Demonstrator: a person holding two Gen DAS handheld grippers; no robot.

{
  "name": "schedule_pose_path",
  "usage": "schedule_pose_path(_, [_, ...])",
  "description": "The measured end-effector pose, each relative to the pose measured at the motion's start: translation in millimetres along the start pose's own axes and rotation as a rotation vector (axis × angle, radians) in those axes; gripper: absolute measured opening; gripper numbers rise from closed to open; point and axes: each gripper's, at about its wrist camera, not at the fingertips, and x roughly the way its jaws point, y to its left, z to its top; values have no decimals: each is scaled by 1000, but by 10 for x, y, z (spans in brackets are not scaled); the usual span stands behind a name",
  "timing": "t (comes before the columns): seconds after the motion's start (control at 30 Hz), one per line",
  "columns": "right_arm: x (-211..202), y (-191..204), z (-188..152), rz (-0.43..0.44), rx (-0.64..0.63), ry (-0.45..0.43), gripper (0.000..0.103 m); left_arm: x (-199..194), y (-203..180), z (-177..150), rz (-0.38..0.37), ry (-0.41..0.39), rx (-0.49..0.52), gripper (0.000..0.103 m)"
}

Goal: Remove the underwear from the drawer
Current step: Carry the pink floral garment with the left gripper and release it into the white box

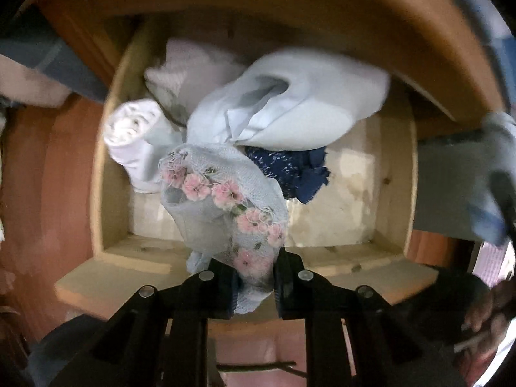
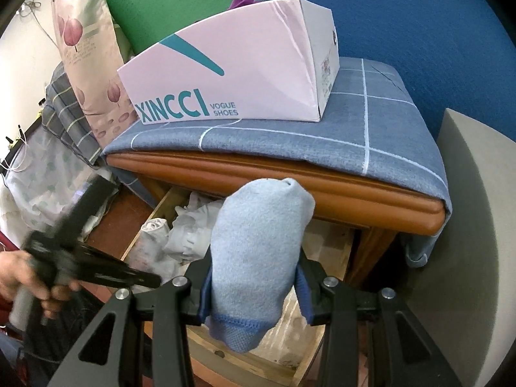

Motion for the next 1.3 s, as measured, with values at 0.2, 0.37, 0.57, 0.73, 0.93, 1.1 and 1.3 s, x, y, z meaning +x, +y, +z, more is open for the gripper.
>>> schedule_pose_path(0.2, [1, 13, 0, -8, -7, 0, 41, -401, -106, -207, 16, -113, 81, 15])
schedule_pose_path(0.37, [5, 17, 3, -12, -9, 1, 41, -827, -164, -354, 39, -222, 151, 15])
schedule_pose_path(0.57, [3, 19, 7, -13, -8, 3, 41, -1391, -260, -417, 62, -344, 216, 15])
schedule_pose_path(0.73, [-3, 21, 10, -14, -9, 2, 41, -1965, -352, -333, 80, -459, 257, 15])
schedule_pose_path(0.93, [-6, 21, 12, -13, -9, 1, 41, -2523, -432, 21, 61, -574, 260, 15])
schedule_pose_path(1.1, [-10, 22, 14, -10, -9, 1, 41, -2894, -445, 354, 66, -625, 250, 15])
schedule_pose_path(1.3, [-19, 26, 19, -1, -8, -4, 41, -3056, -447, 886, 94, -649, 236, 15])
